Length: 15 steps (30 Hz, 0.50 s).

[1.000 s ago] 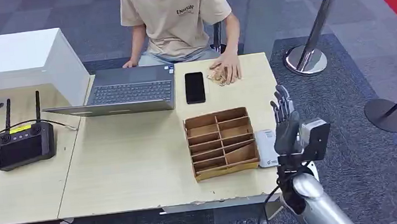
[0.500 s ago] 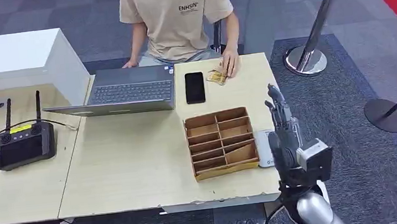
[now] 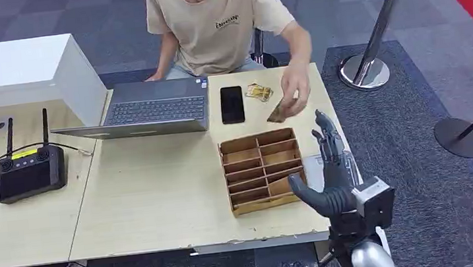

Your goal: Pass the card to the sensor for recognition and then transmit it.

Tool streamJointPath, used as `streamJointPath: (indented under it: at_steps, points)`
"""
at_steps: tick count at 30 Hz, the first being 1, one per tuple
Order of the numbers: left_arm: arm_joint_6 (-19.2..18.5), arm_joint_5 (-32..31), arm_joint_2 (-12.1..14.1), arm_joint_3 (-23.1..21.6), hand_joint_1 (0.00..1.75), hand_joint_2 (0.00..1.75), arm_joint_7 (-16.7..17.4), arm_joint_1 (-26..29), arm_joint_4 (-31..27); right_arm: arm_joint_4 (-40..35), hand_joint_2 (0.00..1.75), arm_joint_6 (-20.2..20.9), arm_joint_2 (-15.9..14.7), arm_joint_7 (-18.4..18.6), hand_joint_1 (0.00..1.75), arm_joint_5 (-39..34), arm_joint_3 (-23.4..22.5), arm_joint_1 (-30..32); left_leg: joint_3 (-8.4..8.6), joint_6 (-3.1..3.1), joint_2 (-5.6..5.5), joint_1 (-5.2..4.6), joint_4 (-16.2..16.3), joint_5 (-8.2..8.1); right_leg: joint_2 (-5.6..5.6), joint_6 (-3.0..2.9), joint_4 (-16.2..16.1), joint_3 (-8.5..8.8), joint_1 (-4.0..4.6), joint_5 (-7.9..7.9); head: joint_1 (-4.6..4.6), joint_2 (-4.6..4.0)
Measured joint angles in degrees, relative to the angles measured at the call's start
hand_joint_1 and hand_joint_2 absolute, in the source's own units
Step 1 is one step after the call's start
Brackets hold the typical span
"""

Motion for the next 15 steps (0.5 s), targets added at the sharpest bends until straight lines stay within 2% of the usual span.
streamJointPath:
  at_steps: [15]
  points:
    - [0.1,0.2,0.0,0.0,0.00,1.75,0.1,0.0,0.0,-0.3,1.75,0.2,-0.1,0.0,0.00,-0.6,1.5,0.0,0.00,0.00,0.00,0.00,0.0,0.00,0.00,0.00,0.0,0.00,0.00,0.00,0.00,0.00]
